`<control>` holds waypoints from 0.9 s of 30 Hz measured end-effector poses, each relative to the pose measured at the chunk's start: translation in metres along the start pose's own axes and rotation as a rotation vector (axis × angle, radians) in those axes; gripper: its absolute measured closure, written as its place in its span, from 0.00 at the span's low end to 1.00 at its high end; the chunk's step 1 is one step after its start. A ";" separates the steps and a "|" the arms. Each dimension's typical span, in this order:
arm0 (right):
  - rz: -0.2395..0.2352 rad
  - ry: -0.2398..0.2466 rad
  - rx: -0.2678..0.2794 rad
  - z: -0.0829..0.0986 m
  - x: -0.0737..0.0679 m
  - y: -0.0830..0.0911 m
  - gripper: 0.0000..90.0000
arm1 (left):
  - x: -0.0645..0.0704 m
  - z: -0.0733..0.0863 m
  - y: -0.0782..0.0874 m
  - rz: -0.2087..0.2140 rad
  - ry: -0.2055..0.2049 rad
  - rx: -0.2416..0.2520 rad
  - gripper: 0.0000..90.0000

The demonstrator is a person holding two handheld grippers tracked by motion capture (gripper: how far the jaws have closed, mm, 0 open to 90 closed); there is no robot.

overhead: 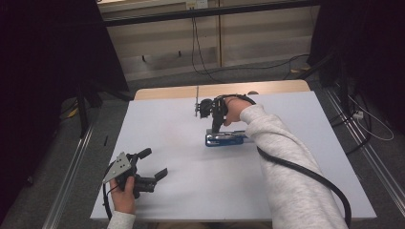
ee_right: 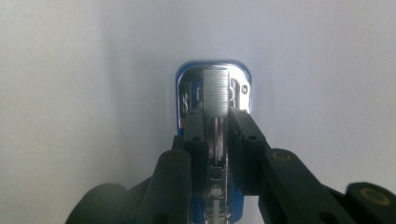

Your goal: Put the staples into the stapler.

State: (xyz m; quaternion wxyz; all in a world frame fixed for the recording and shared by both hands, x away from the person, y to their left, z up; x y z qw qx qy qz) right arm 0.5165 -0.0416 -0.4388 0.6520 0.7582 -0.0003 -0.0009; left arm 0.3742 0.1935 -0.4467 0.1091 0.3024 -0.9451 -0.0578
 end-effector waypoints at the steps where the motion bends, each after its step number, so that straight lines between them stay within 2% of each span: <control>1: -0.006 0.007 0.000 0.001 -0.001 -0.002 0.87 | 0.000 0.000 0.000 -0.002 -0.003 0.002 0.01; 16: -0.007 0.008 0.011 0.008 -0.001 -0.013 0.87 | 0.002 0.001 -0.001 0.011 0.011 -0.004 0.01; 27: -0.005 0.004 0.015 0.009 0.001 -0.013 0.87 | 0.003 0.002 -0.002 0.012 0.012 -0.008 0.01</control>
Point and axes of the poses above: each handheld gripper's, and its own axes: y roughly backward along the jaws, z roughly out of its underside, x roughly to its right, the point moved 7 cm from there along -y, roughly forward along the jaws, and after that the axes turned 7 degrees about y, right-handed, at the moved point
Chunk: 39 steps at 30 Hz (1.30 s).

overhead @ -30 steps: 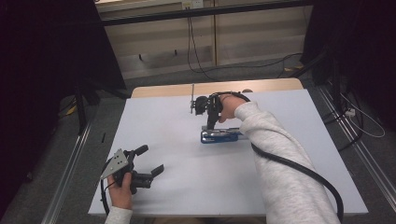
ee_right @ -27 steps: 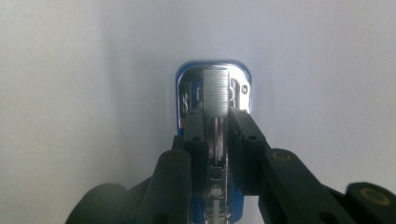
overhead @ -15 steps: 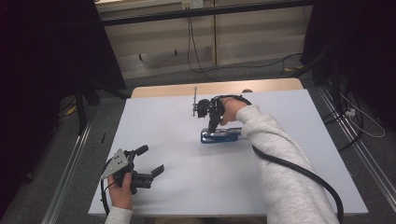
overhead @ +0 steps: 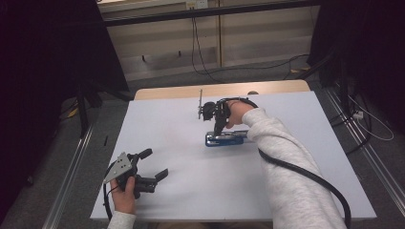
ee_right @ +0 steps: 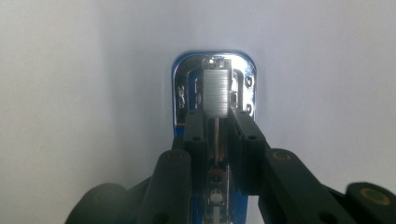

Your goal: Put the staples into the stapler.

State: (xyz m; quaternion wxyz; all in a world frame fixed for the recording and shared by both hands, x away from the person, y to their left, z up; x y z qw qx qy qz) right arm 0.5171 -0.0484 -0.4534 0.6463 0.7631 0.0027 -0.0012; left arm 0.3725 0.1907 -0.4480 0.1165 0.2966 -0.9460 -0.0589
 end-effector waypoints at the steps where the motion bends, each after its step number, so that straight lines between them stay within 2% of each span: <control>1: -0.001 0.002 -0.003 0.000 0.000 0.000 0.87 | 0.000 0.000 0.000 0.000 0.000 0.000 0.01; 2: 0.000 0.003 0.000 0.000 0.000 0.001 0.87 | -0.001 0.000 0.000 -0.007 -0.019 -0.001 0.01; 7: -0.002 0.002 -0.002 0.001 0.000 0.001 0.87 | 0.001 0.001 0.000 0.005 -0.005 -0.008 0.01; 17: -0.002 0.002 0.000 0.003 0.001 0.003 0.87 | 0.001 0.001 -0.001 0.008 -0.007 -0.012 0.01; 35: 0.002 0.000 0.007 -0.002 0.001 -0.002 0.87 | 0.001 0.001 -0.001 0.012 -0.011 -0.015 0.01; 39: 0.011 -0.014 0.022 -0.003 0.002 -0.003 0.83 | 0.000 0.001 -0.001 0.002 -0.015 -0.015 0.01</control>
Point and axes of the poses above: each handheld gripper's, and its own axes: y roughly backward along the jaws, z roughly out of its underside, x roughly to its right, the point moved 7 cm from there along -y, roughly forward along the jaws, and after that the axes turned 7 degrees about y, right-handed, at the moved point
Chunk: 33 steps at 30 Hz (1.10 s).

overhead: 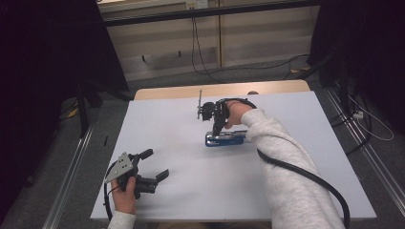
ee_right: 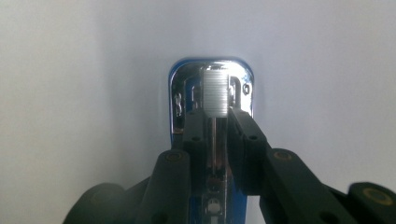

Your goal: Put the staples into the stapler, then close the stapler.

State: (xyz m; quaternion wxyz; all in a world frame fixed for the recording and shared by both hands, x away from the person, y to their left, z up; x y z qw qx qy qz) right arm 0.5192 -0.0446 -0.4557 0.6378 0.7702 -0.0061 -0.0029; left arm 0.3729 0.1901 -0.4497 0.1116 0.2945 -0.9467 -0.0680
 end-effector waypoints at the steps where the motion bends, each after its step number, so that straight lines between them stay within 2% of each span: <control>1: -0.004 -0.011 0.004 0.000 0.000 0.000 0.83 | 0.000 0.000 0.000 0.001 0.000 0.000 0.01; 3: -0.004 0.000 0.007 0.000 -0.001 0.000 0.79 | 0.001 0.000 0.000 0.011 0.004 -0.003 0.01; 6: 0.003 -0.015 0.024 0.001 0.000 0.003 0.77 | 0.001 0.000 -0.001 0.007 0.017 0.000 0.01; 9: 0.011 -0.035 0.045 0.003 0.000 0.005 0.71 | 0.000 0.001 -0.001 0.005 0.003 -0.003 0.01; 10: 0.014 -0.035 0.052 0.003 0.000 0.006 0.67 | 0.001 0.001 -0.002 0.013 0.015 -0.005 0.01; 14: 0.010 -0.059 0.082 0.008 -0.002 0.009 0.60 | 0.001 0.002 -0.003 0.013 0.021 -0.011 0.01; 19: 0.010 -0.115 0.123 0.015 -0.002 0.013 0.46 | 0.002 0.002 -0.005 0.015 0.022 -0.014 0.01; 20: 0.010 -0.131 0.130 0.017 -0.002 0.013 0.45 | 0.001 0.002 -0.006 0.012 0.010 -0.017 0.01; 21: 0.013 -0.135 0.136 0.019 -0.002 0.014 0.43 | 0.002 0.002 -0.006 0.017 0.019 -0.019 0.01; 22: 0.016 -0.144 0.141 0.021 -0.002 0.015 0.41 | 0.000 0.001 -0.006 0.011 -0.004 -0.021 0.01; 23: 0.016 -0.154 0.150 0.023 -0.003 0.016 0.39 | 0.002 0.002 -0.008 0.022 0.023 -0.024 0.01; 26: 0.038 -0.197 0.174 0.029 -0.004 0.019 0.30 | 0.000 0.002 -0.010 0.020 0.004 -0.036 0.01; 31: 0.054 -0.230 0.238 0.042 -0.006 0.028 0.24 | 0.000 0.001 -0.017 0.028 0.041 -0.041 0.01; 33: 0.061 -0.239 0.249 0.047 -0.010 0.031 0.21 | -0.002 0.001 -0.019 0.033 0.033 -0.054 0.01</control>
Point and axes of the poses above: each handheld gripper's, and its own axes: y roughly backward along the jaws, z roughly out of its underside, x roughly to its right, the point moved 7 cm from there along -y, roughly forward along the jaws, and after that the axes turned 7 degrees about y, right-handed, at the moved point
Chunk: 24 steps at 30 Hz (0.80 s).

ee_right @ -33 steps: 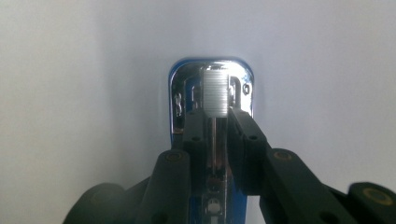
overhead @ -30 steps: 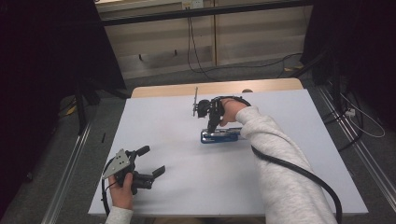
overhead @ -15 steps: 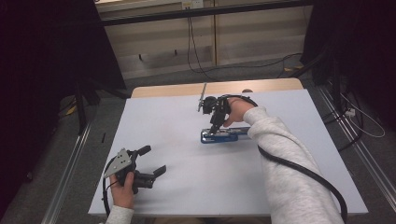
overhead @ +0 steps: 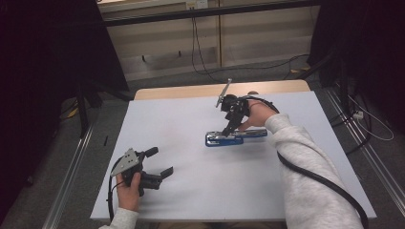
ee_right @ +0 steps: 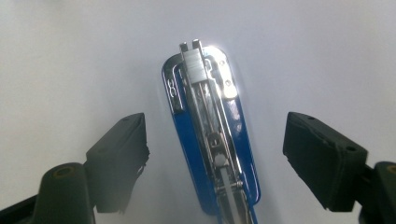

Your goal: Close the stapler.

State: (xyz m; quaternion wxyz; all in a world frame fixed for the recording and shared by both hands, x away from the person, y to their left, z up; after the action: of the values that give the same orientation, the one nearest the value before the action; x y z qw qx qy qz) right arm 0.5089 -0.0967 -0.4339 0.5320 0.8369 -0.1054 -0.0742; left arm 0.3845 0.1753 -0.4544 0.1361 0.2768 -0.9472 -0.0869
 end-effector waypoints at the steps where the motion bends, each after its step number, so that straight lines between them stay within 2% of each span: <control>1: 0.002 -0.001 0.001 0.003 -0.001 0.002 0.21 | 0.000 0.000 -0.001 -0.009 0.011 0.002 0.01; 3: 0.022 -0.020 0.005 0.009 0.000 0.006 0.19 | 0.000 -0.001 -0.003 -0.010 0.019 -0.002 0.02; 7: 0.032 -0.062 0.041 0.021 0.000 0.011 0.17 | 0.002 -0.001 -0.006 -0.004 0.012 -0.022 0.02; 13: 0.057 -0.120 0.110 0.037 0.000 0.020 0.13 | 0.004 0.000 -0.011 -0.006 0.006 -0.043 0.02; 24: 0.104 -0.193 0.155 0.069 -0.005 0.028 0.10 | 0.005 0.000 -0.018 -0.006 0.017 -0.066 0.02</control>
State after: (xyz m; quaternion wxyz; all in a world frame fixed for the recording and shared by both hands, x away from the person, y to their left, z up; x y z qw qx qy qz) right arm 0.4853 -0.1678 -0.4376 0.4564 0.8578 -0.2047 -0.1185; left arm 0.3893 0.1574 -0.4576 0.1530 0.2759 -0.9418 -0.1160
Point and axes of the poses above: each handheld gripper's, and its own axes: y roughly backward along the jaws, z roughly out of its underside, x roughly to its right, the point moved 7 cm from there along -y, roughly forward along the jaws, and after that the axes turned 7 degrees about y, right-handed, at the moved point
